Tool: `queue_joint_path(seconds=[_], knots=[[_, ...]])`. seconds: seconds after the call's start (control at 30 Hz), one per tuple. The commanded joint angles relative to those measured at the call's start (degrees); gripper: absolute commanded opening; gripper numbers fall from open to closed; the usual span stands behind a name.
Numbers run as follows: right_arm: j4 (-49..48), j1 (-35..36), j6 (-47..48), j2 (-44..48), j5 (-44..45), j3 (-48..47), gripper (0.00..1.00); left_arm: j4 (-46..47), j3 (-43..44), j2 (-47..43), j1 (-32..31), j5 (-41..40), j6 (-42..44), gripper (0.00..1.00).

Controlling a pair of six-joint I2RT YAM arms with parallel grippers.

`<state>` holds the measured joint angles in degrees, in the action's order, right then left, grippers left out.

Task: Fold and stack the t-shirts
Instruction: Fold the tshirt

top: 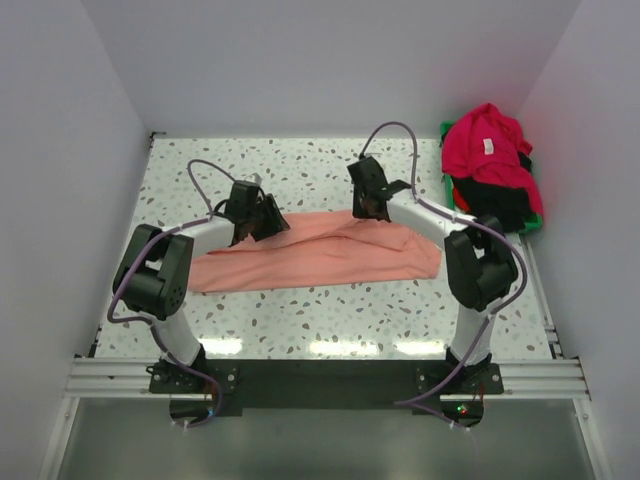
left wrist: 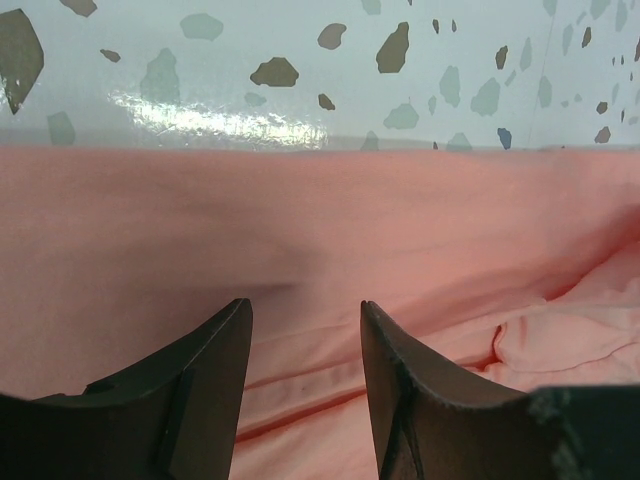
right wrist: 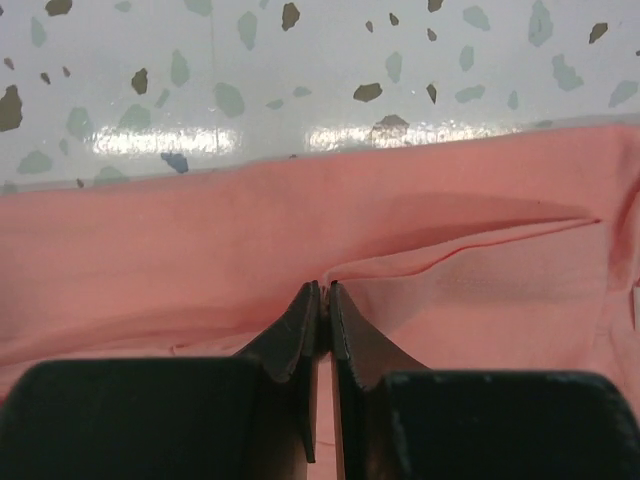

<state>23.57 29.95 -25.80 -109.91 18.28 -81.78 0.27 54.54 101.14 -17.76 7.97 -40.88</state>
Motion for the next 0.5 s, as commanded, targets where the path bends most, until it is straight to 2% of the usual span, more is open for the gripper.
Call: queue_joint_path(seconds=[0.0,0.2,0.3,0.47], knots=[[-2.48,1.68,-3.46,5.05,-0.53,3.81,0.06,1.57,1.36,-0.42,-0.17,0.73,1.07,0.52],[-6.43,4.49,-6.97,10.58,-0.27,12.33,0.07,1.40,1.18,-0.86,-0.17,1.09,1.07,0.52],[-10.29,6.42,-9.17,14.09,0.26,17.95,0.10,1.31,1.27,-0.95,-0.17,1.17,0.98,0.52],[-17.32,8.98,-11.11,18.93,0.00,25.95,0.28,1.31,1.35,-0.95,-0.26,1.26,1.07,0.52]])
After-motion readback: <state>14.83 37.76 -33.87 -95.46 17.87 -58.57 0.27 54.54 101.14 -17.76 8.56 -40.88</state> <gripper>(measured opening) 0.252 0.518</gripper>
